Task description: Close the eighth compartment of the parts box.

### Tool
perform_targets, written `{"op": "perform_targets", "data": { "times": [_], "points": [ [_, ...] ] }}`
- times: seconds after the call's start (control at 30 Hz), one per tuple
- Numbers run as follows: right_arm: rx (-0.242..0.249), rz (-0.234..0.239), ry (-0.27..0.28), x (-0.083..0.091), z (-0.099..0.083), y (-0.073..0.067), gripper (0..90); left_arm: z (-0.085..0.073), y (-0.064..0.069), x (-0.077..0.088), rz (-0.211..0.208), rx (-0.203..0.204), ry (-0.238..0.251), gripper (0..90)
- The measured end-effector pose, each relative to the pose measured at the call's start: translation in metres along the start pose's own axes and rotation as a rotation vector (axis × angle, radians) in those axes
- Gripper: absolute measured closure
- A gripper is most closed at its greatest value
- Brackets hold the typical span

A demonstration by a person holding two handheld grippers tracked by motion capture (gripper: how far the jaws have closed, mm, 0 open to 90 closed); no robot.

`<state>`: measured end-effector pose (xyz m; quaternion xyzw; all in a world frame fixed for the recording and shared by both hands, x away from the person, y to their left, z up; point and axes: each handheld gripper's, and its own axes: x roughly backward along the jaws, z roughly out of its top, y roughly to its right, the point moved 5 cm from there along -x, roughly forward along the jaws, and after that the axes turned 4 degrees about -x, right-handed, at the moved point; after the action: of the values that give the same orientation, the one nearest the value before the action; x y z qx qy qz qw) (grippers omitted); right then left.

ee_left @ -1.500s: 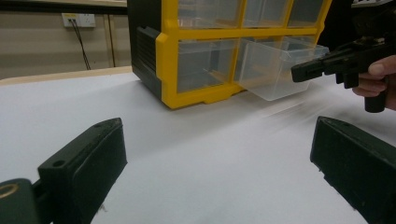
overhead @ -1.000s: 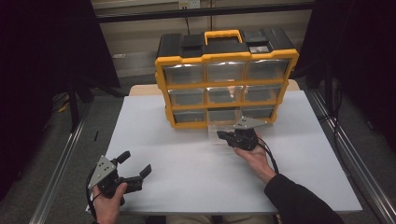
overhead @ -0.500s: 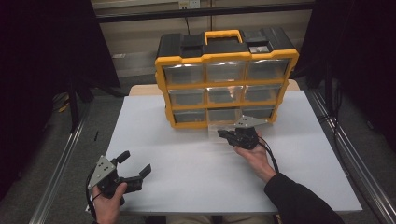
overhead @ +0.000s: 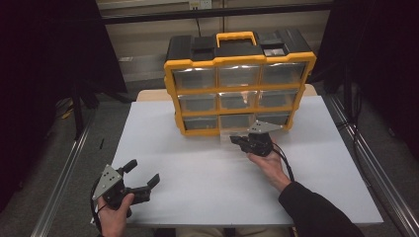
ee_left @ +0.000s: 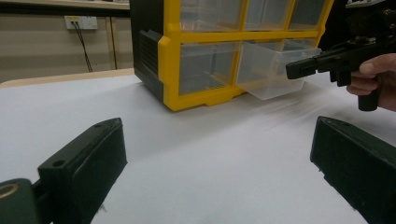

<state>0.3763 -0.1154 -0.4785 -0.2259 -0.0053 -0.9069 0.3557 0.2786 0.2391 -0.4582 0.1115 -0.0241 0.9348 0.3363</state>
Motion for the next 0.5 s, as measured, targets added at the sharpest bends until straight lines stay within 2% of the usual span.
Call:
{"op": "perform_targets", "data": {
  "times": [0.5],
  "points": [
    [-0.005, -0.013, 0.004, -0.0039, 0.0025, 0.0049, 90.0, -0.0003, 0.0, -0.0001, 0.0, 0.0, -0.001, 3.4]
  ]
}}
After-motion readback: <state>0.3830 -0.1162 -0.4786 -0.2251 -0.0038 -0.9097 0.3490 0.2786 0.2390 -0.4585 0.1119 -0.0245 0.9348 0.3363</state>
